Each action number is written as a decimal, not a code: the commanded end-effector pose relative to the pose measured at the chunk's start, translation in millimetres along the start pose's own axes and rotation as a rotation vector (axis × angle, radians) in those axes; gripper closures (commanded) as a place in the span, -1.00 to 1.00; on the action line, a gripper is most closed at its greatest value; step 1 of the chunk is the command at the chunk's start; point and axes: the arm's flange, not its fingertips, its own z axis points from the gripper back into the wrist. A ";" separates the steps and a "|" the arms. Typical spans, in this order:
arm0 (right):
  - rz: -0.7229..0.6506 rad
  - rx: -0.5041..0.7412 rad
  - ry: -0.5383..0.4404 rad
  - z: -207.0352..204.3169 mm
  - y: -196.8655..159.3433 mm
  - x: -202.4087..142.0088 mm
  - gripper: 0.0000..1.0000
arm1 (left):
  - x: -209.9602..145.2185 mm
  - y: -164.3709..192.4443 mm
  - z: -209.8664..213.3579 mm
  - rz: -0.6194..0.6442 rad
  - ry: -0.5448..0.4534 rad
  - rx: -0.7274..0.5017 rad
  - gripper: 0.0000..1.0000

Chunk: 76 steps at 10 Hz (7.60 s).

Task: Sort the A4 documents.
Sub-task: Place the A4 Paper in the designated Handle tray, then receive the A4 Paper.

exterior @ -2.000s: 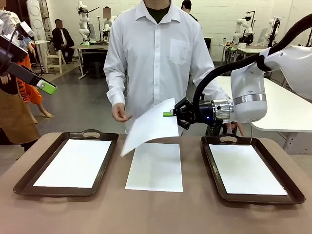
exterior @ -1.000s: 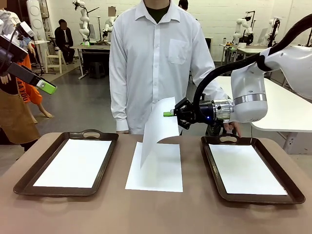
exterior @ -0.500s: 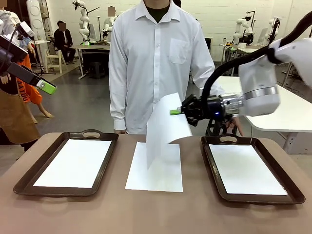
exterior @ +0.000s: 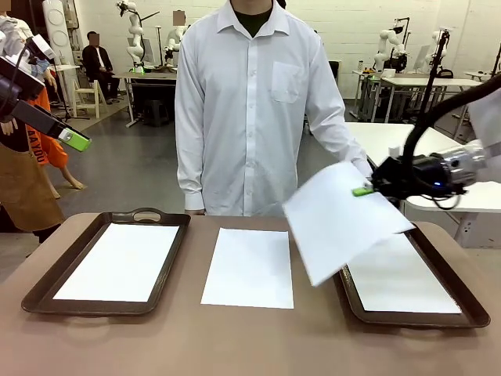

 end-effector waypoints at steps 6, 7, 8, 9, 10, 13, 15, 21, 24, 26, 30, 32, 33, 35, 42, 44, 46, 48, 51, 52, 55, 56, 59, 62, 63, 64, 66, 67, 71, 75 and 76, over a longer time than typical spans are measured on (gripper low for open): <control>-0.031 0.076 -0.141 50.8 -61.0 -3.6 0.98 | 0.3 -1.3 0.4 -0.005 0.004 0.001 -1.00; -0.041 0.089 -0.156 52.5 -69.6 -2.6 0.98 | 0.3 -1.3 0.4 -0.005 0.004 0.001 -1.00; -0.036 0.112 -0.155 51.3 -76.0 -2.2 0.98 | 0.3 -1.3 0.4 -0.005 0.004 0.001 -1.00; -0.026 0.137 -0.145 50.0 -83.2 -2.2 0.98 | 0.3 -1.3 0.4 -0.005 0.004 0.001 -1.00; -0.030 0.145 -0.129 51.0 -96.6 -3.3 0.98 | 0.3 -1.3 0.4 -0.005 0.004 0.001 -1.00; -0.021 -0.002 -0.068 59.2 -120.9 -14.3 0.98 | 0.3 -1.3 0.4 -0.005 0.004 0.001 -1.00; -0.007 -0.180 -0.045 64.1 -121.6 -14.8 0.98 | 0.3 -1.3 0.4 -0.005 0.004 0.001 -1.00; -0.016 -0.519 -0.132 57.8 -127.0 -3.9 0.98 | 0.3 -1.3 0.4 -0.005 0.004 0.001 -1.00; -0.038 -0.572 -0.162 72.6 -128.7 -4.2 0.98 | 0.3 -1.3 0.4 -0.005 0.004 0.001 -1.00; -0.048 -0.581 -0.175 79.5 -129.8 -3.9 0.98 | 0.3 -1.3 0.4 -0.005 0.004 0.001 -1.00; -0.014 -0.574 -0.143 71.0 -126.5 6.9 0.98 | 0.3 -1.3 0.4 -0.005 0.004 0.001 -1.00; -0.004 -0.624 -0.119 67.4 -122.0 13.5 0.98 | 0.3 -1.3 0.4 -0.005 0.004 0.001 -1.00; 0.014 -0.630 -0.120 67.2 -117.9 15.2 0.68 | 0.3 -1.3 0.4 -0.005 0.004 0.001 -1.00; 0.034 -0.663 -0.110 66.8 -111.6 19.0 0.33 | 0.3 -1.3 0.4 -0.005 0.004 0.001 -1.00; -0.022 -0.811 -0.123 79.2 -107.9 4.8 -0.81 | 0.3 -1.3 0.4 -0.005 0.004 0.001 -1.00; -0.032 -0.816 -0.143 78.7 -109.1 2.1 -1.00 | 0.3 -1.3 0.4 -0.005 0.004 0.001 -1.00; -0.047 -0.791 -0.170 73.8 -108.3 2.2 -1.00 | 0.3 -1.3 0.4 -0.005 0.004 0.001 -1.00; -0.009 -0.787 -0.134 83.5 -110.6 7.1 -1.00 | 0.3 -1.3 0.4 -0.005 0.004 0.001 -1.00; -0.009 -0.787 -0.134 83.5 -110.6 7.1 -1.00 | 0.3 -1.3 0.4 -0.005 0.004 0.001 -1.00; -0.009 -0.787 -0.134 83.5 -110.6 7.1 -1.00 | 0.3 -1.3 0.4 -0.005 0.004 0.001 -1.00; -0.009 -0.787 -0.134 83.5 -110.6 7.1 -1.00 | 0.3 -1.3 0.4 -0.005 0.004 0.001 -1.00; -0.009 -0.787 -0.134 83.5 -110.6 7.1 -1.00 | 0.3 -1.3 0.4 -0.005 0.004 0.001 -1.00; -0.009 -0.787 -0.134 83.5 -110.6 7.1 -1.00 | 0.3 -1.3 0.4 -0.005 0.004 0.001 -1.00; 0.221 -0.970 -0.259 91.0 -48.9 2.7 -1.00 | 0.3 -1.3 0.4 -0.005 0.004 0.001 -1.00; 0.350 -0.957 -0.292 86.1 -10.5 -2.0 -1.00 | 0.3 -1.3 0.4 -0.005 0.004 0.001 -1.00; 0.497 -0.917 -0.301 77.2 29.8 -9.9 -1.00 | 0.3 -1.3 0.4 -0.005 0.004 0.001 -1.00; 0.745 -0.763 -0.231 58.4 90.0 -27.8 -1.00 | 0.3 -1.3 0.4 -0.005 0.004 0.001 -1.00; 0.867 -0.689 -0.184 50.6 114.1 -40.4 -1.00 | 0.3 -1.3 0.4 -0.005 0.004 0.001 -1.00; 1.243 -0.547 -0.095 35.3 160.0 -88.5 -1.00 | 0.3 -1.3 0.4 -0.005 0.004 0.001 -1.00; 1.254 -0.585 0.032 16.3 159.4 -107.3 -1.00 | 0.3 -1.3 0.4 -0.005 0.004 0.001 -1.00; 1.253 -0.583 0.038 16.8 159.6 -108.5 -1.00 | 0.3 -1.3 0.4 -0.005 0.004 0.001 -1.00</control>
